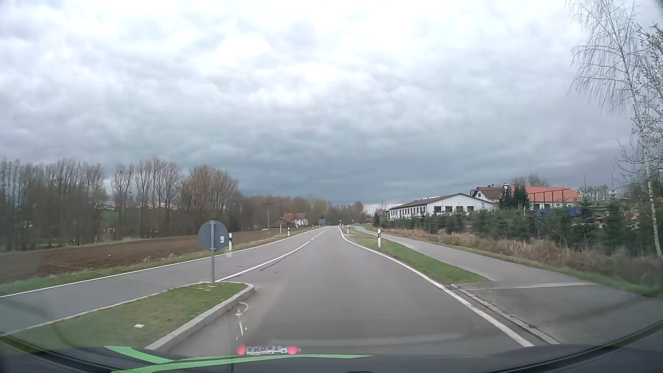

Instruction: Follow the waypoints while adhering to traffic rules and regulations

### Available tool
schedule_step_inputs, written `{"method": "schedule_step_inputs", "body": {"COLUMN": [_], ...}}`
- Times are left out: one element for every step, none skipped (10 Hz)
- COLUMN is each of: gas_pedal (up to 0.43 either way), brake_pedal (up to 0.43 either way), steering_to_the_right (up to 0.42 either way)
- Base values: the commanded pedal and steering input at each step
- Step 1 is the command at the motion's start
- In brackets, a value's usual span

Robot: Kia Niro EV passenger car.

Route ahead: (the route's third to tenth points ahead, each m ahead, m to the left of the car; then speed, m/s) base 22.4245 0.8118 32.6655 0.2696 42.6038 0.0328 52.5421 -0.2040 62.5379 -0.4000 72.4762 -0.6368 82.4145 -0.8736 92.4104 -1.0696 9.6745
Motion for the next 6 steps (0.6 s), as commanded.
{"method": "schedule_step_inputs", "body": {"gas_pedal": [0.287,0.299,0.299,0.311,0.331,0.331], "brake_pedal": [0.0,0.0,0.0,0.0,0.0,0.0], "steering_to_the_right": [0.04,0.029,0.014,0.0,-0.008,-0.01]}}
